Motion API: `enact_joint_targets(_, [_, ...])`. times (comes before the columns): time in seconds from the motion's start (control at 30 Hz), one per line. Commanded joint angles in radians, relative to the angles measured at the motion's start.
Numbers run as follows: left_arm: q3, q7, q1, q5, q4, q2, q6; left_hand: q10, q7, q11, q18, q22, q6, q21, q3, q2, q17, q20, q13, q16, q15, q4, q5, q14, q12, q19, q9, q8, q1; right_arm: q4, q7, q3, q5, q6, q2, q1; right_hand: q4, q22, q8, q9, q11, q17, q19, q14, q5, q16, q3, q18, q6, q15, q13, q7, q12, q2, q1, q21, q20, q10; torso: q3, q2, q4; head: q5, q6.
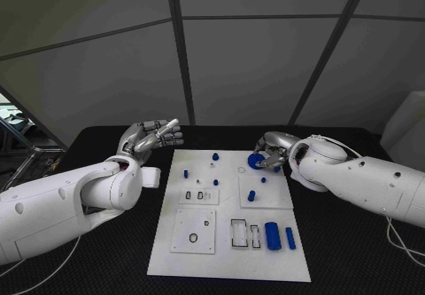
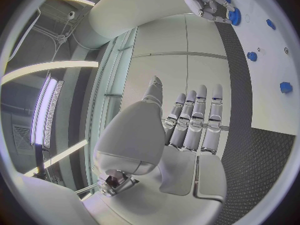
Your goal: Assemble the parts on the task board
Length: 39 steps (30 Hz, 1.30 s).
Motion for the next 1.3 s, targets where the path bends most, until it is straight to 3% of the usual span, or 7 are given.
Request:
enact_joint_targets(0.03, [0.001, 0.001, 0.001, -0.004, 0.002, -0.001, 0.006, -0.004, 0.015, 0.003, 0.056, -0.002, -0.009, 0.007, 0.001, 0.012, 0.001, 0.000, -0.001, -0.004, 0.003, -0.005, -0.005, 0.007, -0.004, -0.002, -0.001, -0.003, 0.000, 0.014, 0.017, 0.000, 0.000, -0.032, -0.003, 0.002, -0.002, 0.204, 0.011, 0.010, -0.006, 0.263, 0.059, 0.106, 0.015, 0.005, 0.011, -0.008, 0.084, -0.009, 0.239, -0.049, -0.001, -0.003, -0.016, 0.005, -0.010, 0.082, 0.0007, 0.000, 0.0001, 0.003, 0.001])
enact_joint_targets(0.2, [0.001, 0.001, 0.001, -0.004, 0.001, -0.003, 0.006, -0.004, 0.015, 0.003, 0.056, -0.002, -0.009, 0.007, 0.001, 0.012, 0.001, 0.001, -0.001, -0.004, 0.003, -0.005, -0.005, 0.007, -0.004, -0.002, -0.001, -0.003, 0.000, 0.045, 0.014, 0.001, -0.005, -0.048, -0.014, 0.002, -0.006, 0.204, -0.006, 0.005, -0.002, 0.263, 0.059, 0.106, 0.022, 0.005, 0.020, -0.008, 0.074, -0.007, 0.234, -0.044, -0.005, -0.011, -0.027, 0.005, -0.009, 0.078, 0.0006, -0.002, -0.0019, 0.005, 0.002])
enact_joint_targets(0.4, [0.001, 0.000, 0.001, -0.004, 0.000, -0.002, 0.008, -0.004, 0.015, 0.003, 0.056, -0.002, -0.009, 0.007, 0.001, 0.012, 0.001, 0.001, -0.001, -0.004, 0.003, -0.005, -0.005, 0.007, -0.004, -0.002, -0.001, -0.003, 0.000, 0.105, 0.007, 0.002, -0.018, -0.073, -0.026, 0.003, -0.007, 0.206, -0.015, 0.002, 0.000, 0.263, 0.060, 0.106, 0.021, 0.005, 0.026, -0.009, 0.071, -0.005, 0.231, -0.041, -0.007, -0.016, -0.036, 0.005, -0.008, 0.076, -0.0002, -0.002, 0.0007, 0.004, 0.006])
enact_joint_targets(0.63, [0.001, 0.000, 0.001, -0.004, -0.001, 0.002, 0.011, -0.006, 0.015, 0.004, 0.056, -0.002, -0.011, 0.007, -0.002, 0.009, 0.001, 0.001, -0.001, -0.007, 0.003, -0.007, -0.006, 0.006, -0.005, -0.003, -0.001, -0.003, -0.002, 0.140, -0.002, 0.003, -0.046, -0.099, 0.005, 0.008, -0.006, 0.207, -0.024, 0.000, 0.003, 0.263, 0.061, 0.106, 0.016, 0.005, 0.030, -0.009, 0.069, -0.003, 0.232, -0.039, -0.007, -0.019, -0.046, 0.006, -0.006, 0.077, -0.0007, -0.001, 0.0024, 0.007, 0.009])
enact_joint_targets(0.8, [0.001, 0.000, 0.001, -0.004, 0.000, 0.005, 0.012, -0.006, 0.015, 0.004, 0.056, -0.002, -0.011, 0.007, -0.002, 0.009, 0.001, 0.001, -0.001, -0.007, 0.003, -0.007, -0.006, 0.006, -0.005, -0.003, -0.001, -0.003, -0.002, 0.125, -0.007, 0.003, -0.102, -0.120, 0.059, 0.009, -0.007, 0.208, -0.027, -0.001, 0.003, 0.263, 0.062, 0.106, 0.016, 0.005, 0.035, -0.009, 0.069, -0.002, 0.232, -0.039, -0.007, -0.017, -0.047, 0.006, -0.006, 0.077, -0.0008, 0.000, 0.0021, 0.014, 0.017])
enact_joint_targets(1.07, [0.001, 0.000, 0.001, -0.004, 0.001, 0.007, 0.012, -0.006, 0.015, 0.004, 0.056, -0.002, -0.011, 0.007, -0.002, 0.009, 0.001, 0.001, -0.001, -0.007, 0.003, -0.007, -0.006, 0.006, -0.005, -0.003, -0.001, -0.003, -0.002, 0.077, -0.010, 0.002, -0.138, -0.119, 0.142, 0.009, -0.009, 0.207, -0.029, -0.001, 0.003, 0.263, 0.061, 0.106, 0.013, 0.005, 0.037, -0.009, 0.070, -0.002, 0.231, -0.038, -0.008, -0.018, -0.047, 0.006, -0.005, 0.076, -0.0017, 0.001, 0.0017, 0.024, 0.016])
enact_joint_targets(1.3, [0.001, 0.002, 0.002, -0.004, 0.003, 0.009, 0.009, -0.007, 0.016, 0.004, 0.056, -0.002, -0.012, 0.006, -0.004, 0.007, 0.002, 0.001, -0.001, -0.007, 0.004, -0.007, -0.006, 0.006, -0.006, -0.004, -0.001, -0.003, -0.003, 0.036, -0.006, 0.001, -0.145, -0.117, 0.195, 0.008, -0.010, 0.207, -0.031, -0.001, 0.003, 0.263, 0.061, 0.106, 0.013, 0.005, 0.039, -0.009, 0.070, -0.002, 0.230, -0.038, -0.009, -0.017, -0.048, 0.006, -0.005, 0.075, -0.0006, 0.001, 0.0008, 0.024, 0.011])
